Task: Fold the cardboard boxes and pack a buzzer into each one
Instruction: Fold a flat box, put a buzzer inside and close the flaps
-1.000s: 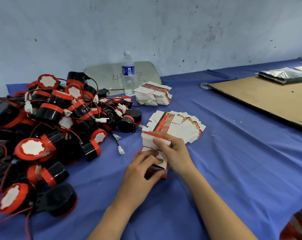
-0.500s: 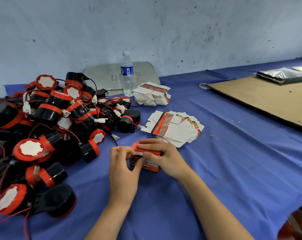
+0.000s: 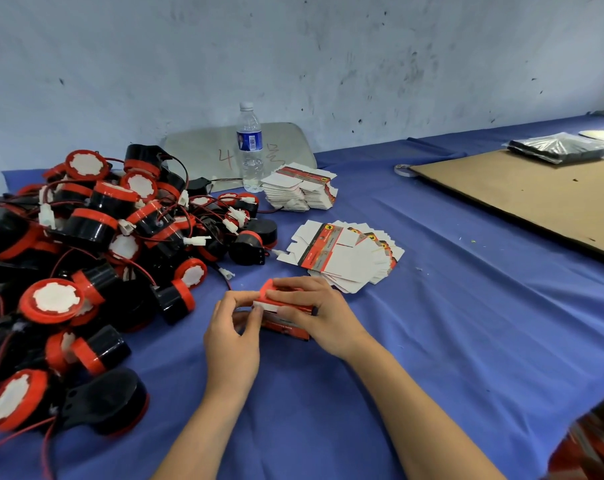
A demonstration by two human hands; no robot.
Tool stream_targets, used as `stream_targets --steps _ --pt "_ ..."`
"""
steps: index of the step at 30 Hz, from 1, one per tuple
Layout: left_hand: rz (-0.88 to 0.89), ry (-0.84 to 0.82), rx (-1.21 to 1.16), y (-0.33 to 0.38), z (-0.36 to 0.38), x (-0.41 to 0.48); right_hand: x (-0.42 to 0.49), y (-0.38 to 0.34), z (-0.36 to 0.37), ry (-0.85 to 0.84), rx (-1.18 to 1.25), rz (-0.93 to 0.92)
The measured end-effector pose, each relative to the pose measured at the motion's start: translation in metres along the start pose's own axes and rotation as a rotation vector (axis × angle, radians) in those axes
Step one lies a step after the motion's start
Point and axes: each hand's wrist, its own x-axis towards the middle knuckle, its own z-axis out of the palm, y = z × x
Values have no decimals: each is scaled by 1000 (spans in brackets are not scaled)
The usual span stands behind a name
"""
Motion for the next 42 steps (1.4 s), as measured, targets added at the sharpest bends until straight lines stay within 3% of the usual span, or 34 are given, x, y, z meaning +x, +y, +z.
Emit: stream_targets --steps 6,14,19,28,36,42 --pt "-19 -34 -21 1 -3 5 0 1 -2 -35 195 36" --pt "-74 0 -41 -1 -1 4 2 1 -2 -44 277 104" --pt "-67 -61 -35 1 2 2 1 0 -4 -28 377 130" --pt "-29 -137 33 6 4 0 1 0 -9 -57 389 120" --pt "-179 -150 -175 10 4 3 -2 -3 -5 -97 368 92" --pt "-118 -157 -140 10 3 -3 -4 -7 -6 -158 478 168"
